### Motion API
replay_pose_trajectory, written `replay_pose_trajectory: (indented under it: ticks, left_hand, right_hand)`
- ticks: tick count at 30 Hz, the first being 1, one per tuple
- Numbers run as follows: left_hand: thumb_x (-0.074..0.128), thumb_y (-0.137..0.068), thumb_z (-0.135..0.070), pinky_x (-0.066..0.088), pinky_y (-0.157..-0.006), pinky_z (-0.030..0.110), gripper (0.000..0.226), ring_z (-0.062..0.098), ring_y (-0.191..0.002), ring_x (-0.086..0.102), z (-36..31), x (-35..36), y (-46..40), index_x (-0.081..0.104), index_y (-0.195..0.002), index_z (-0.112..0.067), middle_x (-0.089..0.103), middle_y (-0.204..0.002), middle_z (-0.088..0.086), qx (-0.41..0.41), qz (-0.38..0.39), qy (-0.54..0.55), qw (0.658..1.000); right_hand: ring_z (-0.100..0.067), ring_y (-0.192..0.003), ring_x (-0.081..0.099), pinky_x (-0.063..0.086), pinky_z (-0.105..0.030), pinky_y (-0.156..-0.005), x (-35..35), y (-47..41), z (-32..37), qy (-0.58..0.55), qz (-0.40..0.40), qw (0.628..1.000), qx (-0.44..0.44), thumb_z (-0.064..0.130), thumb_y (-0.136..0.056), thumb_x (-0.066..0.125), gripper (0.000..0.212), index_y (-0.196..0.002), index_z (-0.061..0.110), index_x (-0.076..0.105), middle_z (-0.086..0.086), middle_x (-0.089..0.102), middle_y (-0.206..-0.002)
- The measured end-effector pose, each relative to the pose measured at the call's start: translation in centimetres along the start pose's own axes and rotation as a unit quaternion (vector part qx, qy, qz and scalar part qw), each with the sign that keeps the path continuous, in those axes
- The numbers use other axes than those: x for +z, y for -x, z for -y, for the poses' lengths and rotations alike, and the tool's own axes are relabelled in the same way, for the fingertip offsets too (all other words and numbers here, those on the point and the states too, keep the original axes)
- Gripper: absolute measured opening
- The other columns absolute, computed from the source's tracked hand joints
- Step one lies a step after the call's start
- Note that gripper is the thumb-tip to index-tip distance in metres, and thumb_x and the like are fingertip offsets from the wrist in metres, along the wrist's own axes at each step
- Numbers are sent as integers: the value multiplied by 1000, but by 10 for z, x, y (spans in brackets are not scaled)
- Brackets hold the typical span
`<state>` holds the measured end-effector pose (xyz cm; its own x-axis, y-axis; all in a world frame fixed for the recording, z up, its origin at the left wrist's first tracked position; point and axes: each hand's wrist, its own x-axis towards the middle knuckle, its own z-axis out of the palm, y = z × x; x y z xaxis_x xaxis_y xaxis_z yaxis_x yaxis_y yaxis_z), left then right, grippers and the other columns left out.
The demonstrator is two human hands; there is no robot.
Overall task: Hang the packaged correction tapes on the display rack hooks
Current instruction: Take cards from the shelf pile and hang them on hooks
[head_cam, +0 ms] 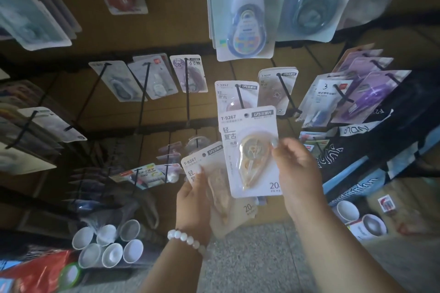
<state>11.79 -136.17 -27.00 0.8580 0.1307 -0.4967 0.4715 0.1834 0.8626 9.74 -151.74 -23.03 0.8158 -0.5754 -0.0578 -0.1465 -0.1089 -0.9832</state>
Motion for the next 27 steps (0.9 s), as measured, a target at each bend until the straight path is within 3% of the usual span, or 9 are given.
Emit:
replay_pose_trajectory:
  ticks: [3,7,15,18,22,27]
  left_hand:
    - [54,-92,-49,52,-90,49,37,33,-91,71,-1,-1,0,72,-85,-18,76,-83,5,4,3,3,1000]
    - [54,-93,-46,52,-91,48,34,27,-82,69,-2,-1,0,71,-82,-19,74,-77,2,4,-1,7,1000]
    - [56,-92,-46,50,-95,55,37,33,-87,69,4,-4,-5,77,-72,-25,73,-82,9,18,-6,2,1000]
    - [56,-92,-45,52,-92,50,37,32,-86,69,5,-4,-5,77,-73,-21,73,-80,8,21,-10,0,1000]
    - [54,-94,-42,51,-93,55,38,30,-82,68,5,-5,-5,77,-68,-28,73,-76,5,27,-13,1,1000]
    - [54,-94,-43,51,-92,57,39,32,-84,69,6,-7,-6,76,-67,-25,74,-80,9,26,-10,-3,1000]
  right_hand:
    - [-2,-49,44,31,-17,-47,5,-10,0,23,-11,999,-19,32,-89,56,26,-63,26,54,15,58,-55]
    - [-12,-57,46,32,-26,-53,10,-18,-2,31,-20,999,-6,23,-90,56,27,-63,25,52,7,54,-58]
    - [2,-46,43,30,-12,-42,7,-17,-9,44,-23,999,-7,24,-89,58,29,-60,22,52,12,55,-51]
    - [-3,-51,43,29,-14,-44,9,-20,-7,48,-20,999,3,24,-89,57,28,-61,21,52,7,54,-54]
    - [-15,-55,42,29,-26,-51,7,-17,-9,23,-13,1000,8,25,-89,58,30,-60,19,52,5,52,-53]
    - [-22,-63,49,32,-30,-57,9,-16,-6,17,-19,1000,3,26,-89,58,28,-63,19,53,-4,56,-63]
